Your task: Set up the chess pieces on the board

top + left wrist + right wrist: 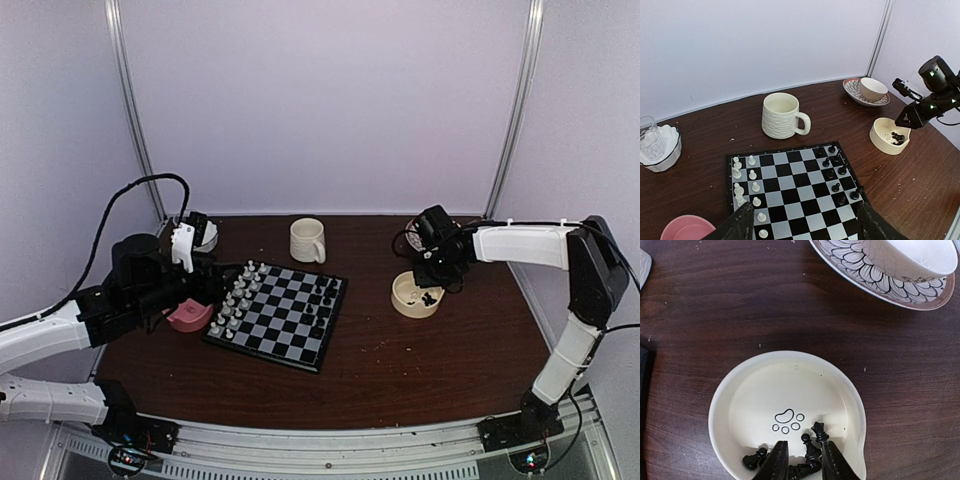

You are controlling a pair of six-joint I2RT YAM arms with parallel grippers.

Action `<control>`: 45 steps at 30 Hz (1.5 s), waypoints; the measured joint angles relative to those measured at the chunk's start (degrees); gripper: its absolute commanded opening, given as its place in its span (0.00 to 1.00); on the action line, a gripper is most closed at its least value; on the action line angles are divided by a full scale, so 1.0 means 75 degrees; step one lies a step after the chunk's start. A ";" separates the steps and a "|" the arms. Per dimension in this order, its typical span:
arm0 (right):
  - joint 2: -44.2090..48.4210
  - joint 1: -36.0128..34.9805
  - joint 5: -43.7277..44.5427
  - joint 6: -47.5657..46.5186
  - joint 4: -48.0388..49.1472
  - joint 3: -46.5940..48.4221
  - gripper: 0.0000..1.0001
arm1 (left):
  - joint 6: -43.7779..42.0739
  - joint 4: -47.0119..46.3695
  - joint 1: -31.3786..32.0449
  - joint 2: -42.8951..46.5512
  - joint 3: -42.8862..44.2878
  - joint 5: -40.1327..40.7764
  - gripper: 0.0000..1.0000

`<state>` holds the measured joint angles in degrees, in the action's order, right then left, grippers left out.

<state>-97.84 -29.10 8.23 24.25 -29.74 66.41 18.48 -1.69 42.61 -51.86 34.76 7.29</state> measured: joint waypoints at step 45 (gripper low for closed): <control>-0.0067 0.0586 -0.1107 0.0210 -0.0093 -0.0122 0.04 | -0.0026 0.0012 0.0035 -0.0102 0.0003 -0.0003 0.71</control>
<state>-98.35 -24.71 -0.08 25.82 -30.44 65.49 18.28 -1.61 42.87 -52.62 34.79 7.27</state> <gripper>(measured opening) 0.033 0.708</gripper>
